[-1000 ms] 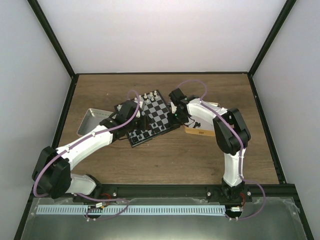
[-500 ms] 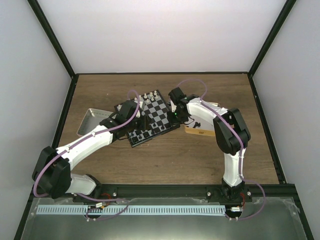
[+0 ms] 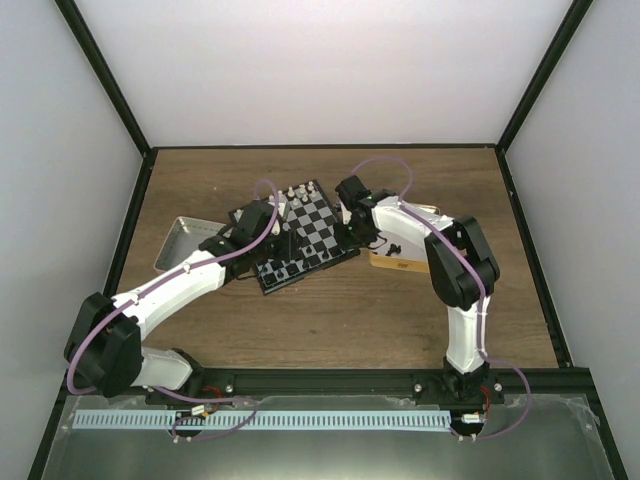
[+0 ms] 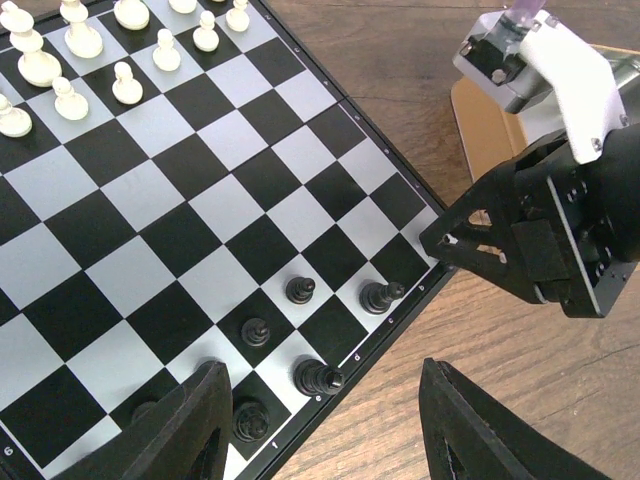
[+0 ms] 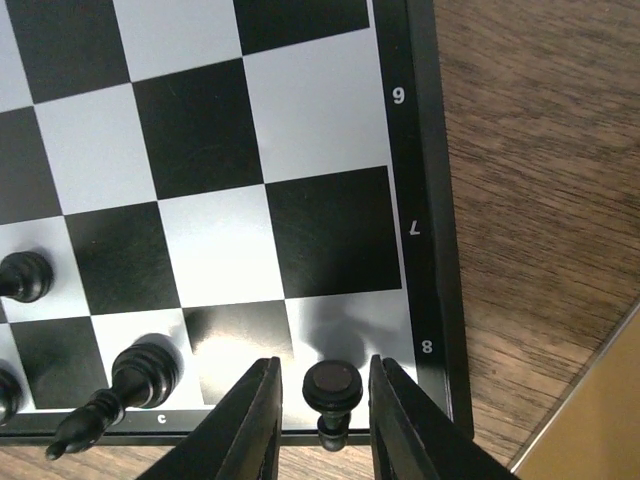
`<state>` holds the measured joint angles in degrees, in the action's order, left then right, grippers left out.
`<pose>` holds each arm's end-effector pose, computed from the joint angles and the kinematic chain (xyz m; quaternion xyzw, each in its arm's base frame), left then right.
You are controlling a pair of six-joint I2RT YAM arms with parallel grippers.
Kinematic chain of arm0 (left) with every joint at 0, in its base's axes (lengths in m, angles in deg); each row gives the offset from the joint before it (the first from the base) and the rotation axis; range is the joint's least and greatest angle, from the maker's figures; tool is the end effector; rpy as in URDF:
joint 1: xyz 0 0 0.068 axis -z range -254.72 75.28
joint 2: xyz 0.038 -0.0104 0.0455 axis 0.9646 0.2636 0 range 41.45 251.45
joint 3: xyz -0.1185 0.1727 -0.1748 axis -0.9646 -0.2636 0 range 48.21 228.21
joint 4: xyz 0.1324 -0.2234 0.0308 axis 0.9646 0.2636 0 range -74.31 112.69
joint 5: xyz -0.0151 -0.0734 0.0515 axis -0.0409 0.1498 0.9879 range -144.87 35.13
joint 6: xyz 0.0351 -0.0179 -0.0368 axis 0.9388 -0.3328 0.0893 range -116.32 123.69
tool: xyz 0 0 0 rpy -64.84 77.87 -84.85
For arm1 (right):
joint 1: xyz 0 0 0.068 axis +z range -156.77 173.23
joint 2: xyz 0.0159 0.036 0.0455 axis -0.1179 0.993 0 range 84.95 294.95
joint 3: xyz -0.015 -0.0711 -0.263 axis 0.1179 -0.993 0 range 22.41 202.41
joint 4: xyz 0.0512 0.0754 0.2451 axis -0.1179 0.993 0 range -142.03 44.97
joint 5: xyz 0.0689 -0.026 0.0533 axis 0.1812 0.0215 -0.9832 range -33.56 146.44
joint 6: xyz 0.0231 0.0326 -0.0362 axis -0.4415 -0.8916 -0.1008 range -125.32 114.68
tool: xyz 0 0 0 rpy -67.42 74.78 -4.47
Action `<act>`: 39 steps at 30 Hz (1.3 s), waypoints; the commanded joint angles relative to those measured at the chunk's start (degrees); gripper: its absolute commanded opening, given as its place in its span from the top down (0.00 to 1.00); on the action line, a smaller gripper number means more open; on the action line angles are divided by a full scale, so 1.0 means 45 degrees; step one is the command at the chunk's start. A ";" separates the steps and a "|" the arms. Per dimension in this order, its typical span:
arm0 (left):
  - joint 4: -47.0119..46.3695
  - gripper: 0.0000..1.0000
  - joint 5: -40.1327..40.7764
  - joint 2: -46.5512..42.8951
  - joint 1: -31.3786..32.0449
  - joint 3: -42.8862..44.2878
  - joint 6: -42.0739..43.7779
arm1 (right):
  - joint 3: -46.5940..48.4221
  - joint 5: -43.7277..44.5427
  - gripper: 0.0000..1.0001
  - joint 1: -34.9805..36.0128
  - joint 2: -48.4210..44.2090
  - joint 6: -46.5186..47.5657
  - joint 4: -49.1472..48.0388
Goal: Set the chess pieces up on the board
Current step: Place the chess piece on the chessboard, then pick up the chess piece from the chessboard, then place the chess piece on the chessboard.
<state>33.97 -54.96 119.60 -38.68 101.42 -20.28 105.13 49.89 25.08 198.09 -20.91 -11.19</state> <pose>0.2371 -0.1725 0.2479 0.0968 0.9127 -0.1991 0.3435 0.3382 0.2148 0.1804 -0.1484 0.9738 0.1171 0.1261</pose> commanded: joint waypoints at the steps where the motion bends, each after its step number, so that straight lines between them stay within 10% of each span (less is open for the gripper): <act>1: -0.0216 0.46 -0.0049 0.0035 -0.0057 -0.0111 0.0082 | 0.0121 0.0527 0.75 0.0205 0.0381 0.0088 0.0028; 19: -0.0473 0.46 -0.0257 -0.0152 -0.0058 -0.0067 -0.0082 | -0.0906 0.0464 0.92 0.0262 -0.0761 -0.1361 -0.1826; 39: -0.7408 0.27 -0.2094 -0.1126 0.0057 -0.1606 -0.0624 | -0.7097 -0.5439 0.90 -0.0439 -0.6801 -1.4505 -1.2821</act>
<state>10.26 -62.07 114.90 -38.68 95.39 -22.29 76.89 31.34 23.49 170.05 -70.46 -56.67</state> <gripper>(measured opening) 0.726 0.137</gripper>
